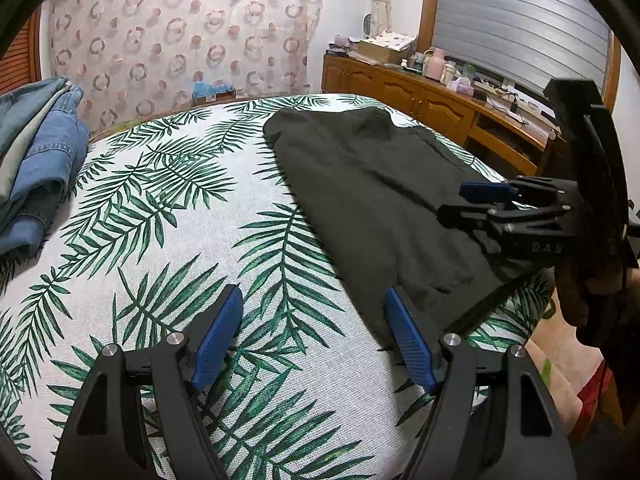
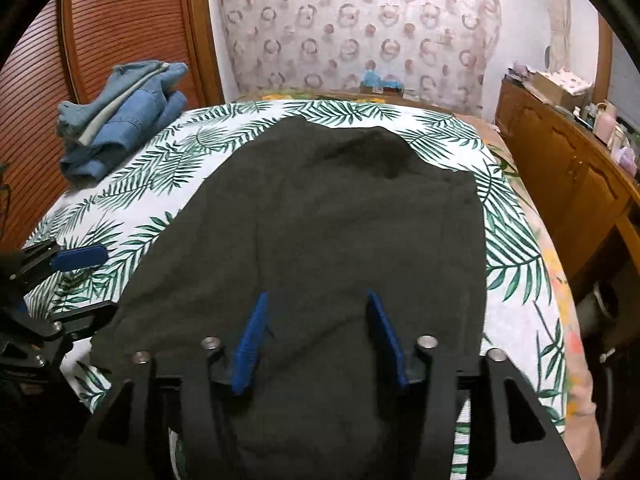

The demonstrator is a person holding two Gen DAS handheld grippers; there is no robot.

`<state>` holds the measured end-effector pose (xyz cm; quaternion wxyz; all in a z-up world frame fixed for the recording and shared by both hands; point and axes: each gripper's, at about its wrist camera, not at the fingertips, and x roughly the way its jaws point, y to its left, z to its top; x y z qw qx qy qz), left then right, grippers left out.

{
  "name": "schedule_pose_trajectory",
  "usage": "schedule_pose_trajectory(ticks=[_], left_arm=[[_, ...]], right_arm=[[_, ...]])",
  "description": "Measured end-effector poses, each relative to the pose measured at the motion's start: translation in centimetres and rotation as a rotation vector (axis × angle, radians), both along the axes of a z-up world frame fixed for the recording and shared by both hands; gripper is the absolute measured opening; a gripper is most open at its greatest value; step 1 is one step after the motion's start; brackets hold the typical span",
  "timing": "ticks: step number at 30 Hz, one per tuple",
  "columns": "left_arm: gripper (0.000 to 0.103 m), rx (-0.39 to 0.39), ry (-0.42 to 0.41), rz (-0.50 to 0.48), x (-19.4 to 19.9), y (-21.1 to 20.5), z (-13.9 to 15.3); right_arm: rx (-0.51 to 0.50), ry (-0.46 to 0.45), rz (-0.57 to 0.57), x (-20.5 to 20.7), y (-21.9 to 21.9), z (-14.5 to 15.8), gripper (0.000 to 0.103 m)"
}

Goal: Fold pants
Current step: 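Open the right tool and smooth the folded garment flat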

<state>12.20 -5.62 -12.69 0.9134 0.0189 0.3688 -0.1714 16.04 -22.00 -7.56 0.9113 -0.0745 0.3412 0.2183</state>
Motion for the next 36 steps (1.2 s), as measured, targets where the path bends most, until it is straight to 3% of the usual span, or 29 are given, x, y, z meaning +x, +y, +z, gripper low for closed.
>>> schedule_pose_trajectory(ticks=[3, 14, 19, 24, 36], left_arm=[[0.075, 0.01, -0.005, -0.001, -0.2, -0.1, 0.0], [0.075, 0.024, 0.006, 0.003, 0.1, -0.3, 0.1], [0.075, -0.025, 0.031, 0.001, 0.1, 0.2, 0.7], [0.075, -0.039, 0.019, -0.04, -0.3, -0.7, 1.4], [0.075, 0.002, 0.051, -0.076, -0.4, -2.3, 0.3]], right_arm=[[-0.045, -0.021, -0.026, -0.3, 0.9, -0.2, 0.066], [0.002, -0.005, -0.025, -2.1, 0.5, 0.6, 0.067], [0.035, -0.032, -0.052, -4.8, -2.1, 1.7, 0.063], [0.002, -0.038, -0.095, -6.9, -4.0, 1.4, 0.061], [0.068, 0.016, -0.121, -7.8, -5.7, 0.4, 0.052]])
